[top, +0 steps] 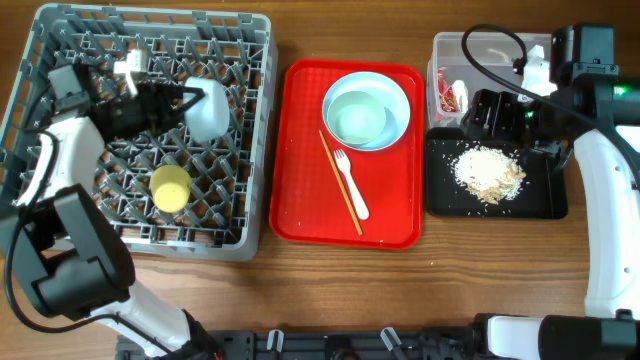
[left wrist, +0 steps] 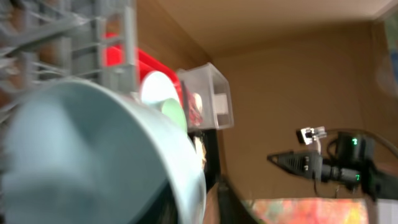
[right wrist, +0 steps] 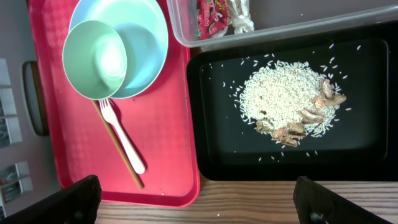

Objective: Sort waste into correct bins and load items into the dishwasher rack
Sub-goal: 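Release the light-blue bowl in the rack and withdraw the left gripper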

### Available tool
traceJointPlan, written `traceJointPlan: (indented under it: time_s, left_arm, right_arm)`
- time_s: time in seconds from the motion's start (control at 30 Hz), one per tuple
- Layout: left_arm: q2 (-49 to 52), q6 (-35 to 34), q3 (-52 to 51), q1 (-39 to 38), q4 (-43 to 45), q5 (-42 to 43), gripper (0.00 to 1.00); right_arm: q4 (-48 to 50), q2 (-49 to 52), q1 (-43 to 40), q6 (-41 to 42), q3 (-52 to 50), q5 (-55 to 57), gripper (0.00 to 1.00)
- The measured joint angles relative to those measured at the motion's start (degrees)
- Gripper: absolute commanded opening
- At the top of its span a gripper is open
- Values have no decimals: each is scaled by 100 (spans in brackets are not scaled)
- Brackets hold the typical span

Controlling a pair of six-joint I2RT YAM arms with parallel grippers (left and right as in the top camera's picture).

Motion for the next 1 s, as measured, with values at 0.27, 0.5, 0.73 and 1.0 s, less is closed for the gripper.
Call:
traceJointPlan:
  time_s: [0.27, 0.5, 0.73, 1.0]
  left_arm:
    - [13, 4, 4, 433, -313, -721, 68]
    - [13, 20, 4, 765, -332, -1215, 73]
    - [9, 33, 4, 1241, -350, -1346, 93]
    - [-675, 22, 2, 1119, -435, -1635, 100]
  right_arm:
    - [-26, 0, 0, 0, 0, 0, 100]
    - [-72, 0, 0, 0, 0, 0, 100]
    - [-90, 0, 0, 0, 0, 0, 100]
    - [-94, 0, 0, 0, 0, 2, 100]
